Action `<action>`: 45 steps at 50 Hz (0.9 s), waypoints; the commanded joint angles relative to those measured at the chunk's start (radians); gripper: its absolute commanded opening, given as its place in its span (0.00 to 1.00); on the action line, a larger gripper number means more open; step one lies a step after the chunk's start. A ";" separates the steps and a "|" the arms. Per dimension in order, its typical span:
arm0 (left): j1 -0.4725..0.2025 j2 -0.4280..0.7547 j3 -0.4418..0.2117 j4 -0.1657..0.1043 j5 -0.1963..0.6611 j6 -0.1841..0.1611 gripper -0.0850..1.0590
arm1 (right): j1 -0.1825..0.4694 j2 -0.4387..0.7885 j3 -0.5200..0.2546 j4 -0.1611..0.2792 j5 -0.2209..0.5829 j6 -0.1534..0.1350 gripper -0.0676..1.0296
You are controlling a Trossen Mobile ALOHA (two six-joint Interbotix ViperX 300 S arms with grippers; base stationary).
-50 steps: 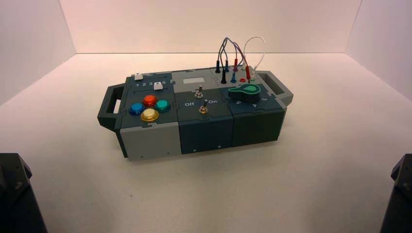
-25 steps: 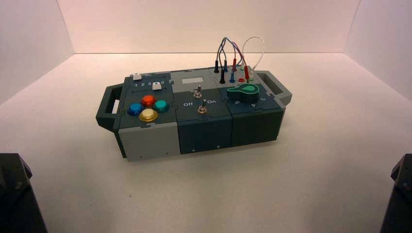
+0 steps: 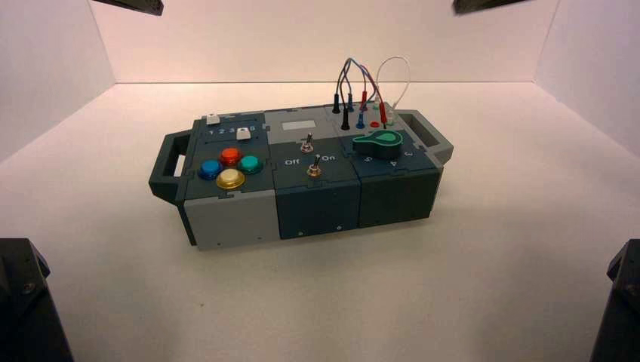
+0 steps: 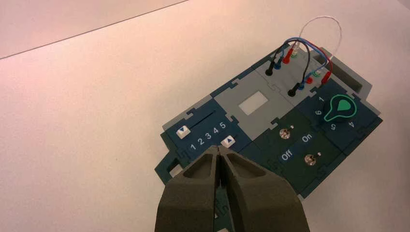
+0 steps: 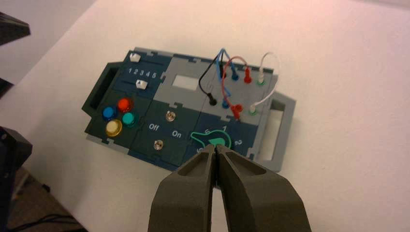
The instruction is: Pull the black wire.
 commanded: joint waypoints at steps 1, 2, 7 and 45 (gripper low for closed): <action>-0.003 0.000 -0.037 0.003 -0.011 0.002 0.05 | 0.006 0.035 -0.025 0.014 -0.021 0.003 0.12; -0.003 0.000 -0.037 0.003 -0.011 0.002 0.05 | 0.006 0.043 -0.025 0.018 -0.023 0.003 0.13; -0.003 0.003 -0.037 0.003 -0.011 0.002 0.05 | 0.012 0.077 -0.028 0.038 -0.031 0.003 0.17; -0.003 0.017 -0.037 0.003 -0.011 0.002 0.05 | 0.209 0.580 -0.153 0.058 -0.167 -0.018 0.42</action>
